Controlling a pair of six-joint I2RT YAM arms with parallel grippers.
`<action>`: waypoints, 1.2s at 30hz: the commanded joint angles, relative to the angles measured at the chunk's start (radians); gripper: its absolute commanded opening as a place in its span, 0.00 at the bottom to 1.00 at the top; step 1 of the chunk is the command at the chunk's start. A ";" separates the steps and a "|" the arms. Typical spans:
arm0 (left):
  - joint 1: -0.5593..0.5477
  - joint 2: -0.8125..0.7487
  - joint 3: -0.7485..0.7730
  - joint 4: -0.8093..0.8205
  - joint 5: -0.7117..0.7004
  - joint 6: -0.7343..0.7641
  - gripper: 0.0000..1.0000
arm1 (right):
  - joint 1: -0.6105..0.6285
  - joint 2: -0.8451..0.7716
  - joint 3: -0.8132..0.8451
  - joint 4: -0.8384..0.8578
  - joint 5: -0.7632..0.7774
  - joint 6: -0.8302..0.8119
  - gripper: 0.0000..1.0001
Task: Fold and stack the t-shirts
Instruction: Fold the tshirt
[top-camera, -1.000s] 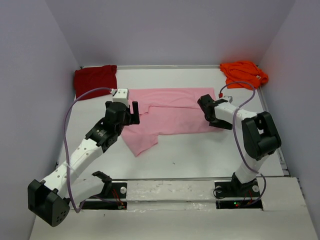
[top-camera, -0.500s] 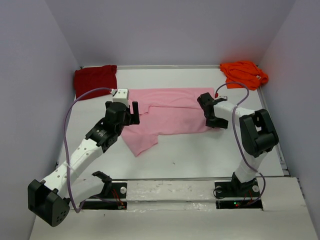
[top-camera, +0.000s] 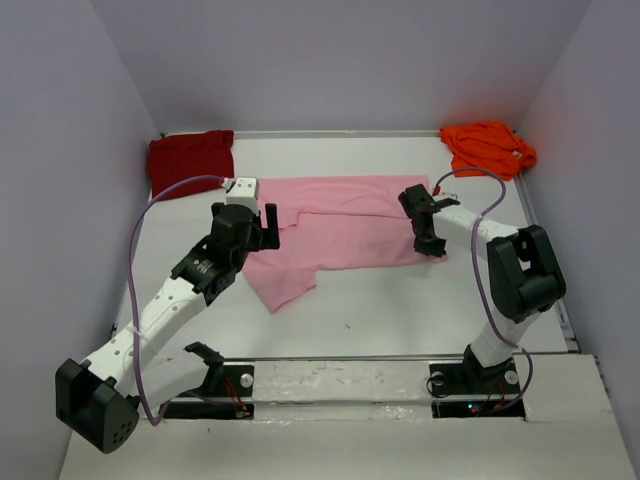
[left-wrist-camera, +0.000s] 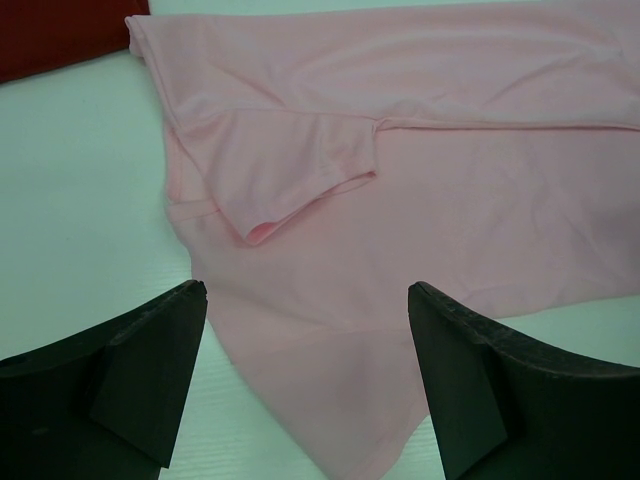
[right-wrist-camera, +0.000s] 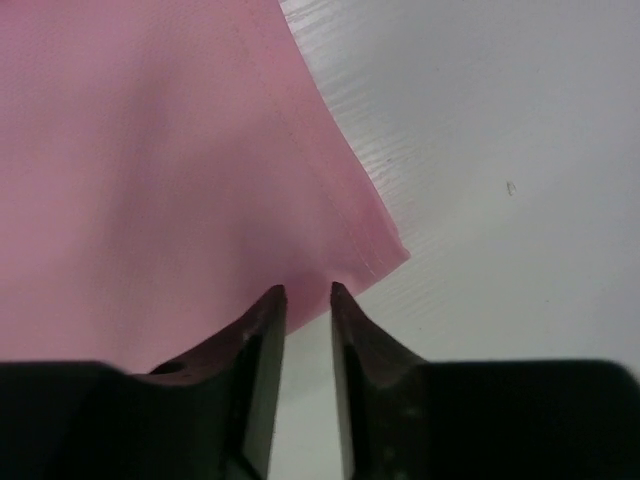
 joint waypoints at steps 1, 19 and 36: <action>-0.003 -0.005 -0.008 0.018 -0.011 0.016 0.91 | -0.006 -0.019 -0.002 0.026 -0.011 0.013 0.37; -0.017 -0.020 -0.009 0.018 -0.007 0.016 0.92 | -0.026 -0.232 -0.117 0.014 0.078 0.189 0.63; -0.028 -0.029 -0.012 0.012 -0.033 0.013 0.92 | -0.095 -0.111 -0.088 0.059 -0.041 0.171 0.56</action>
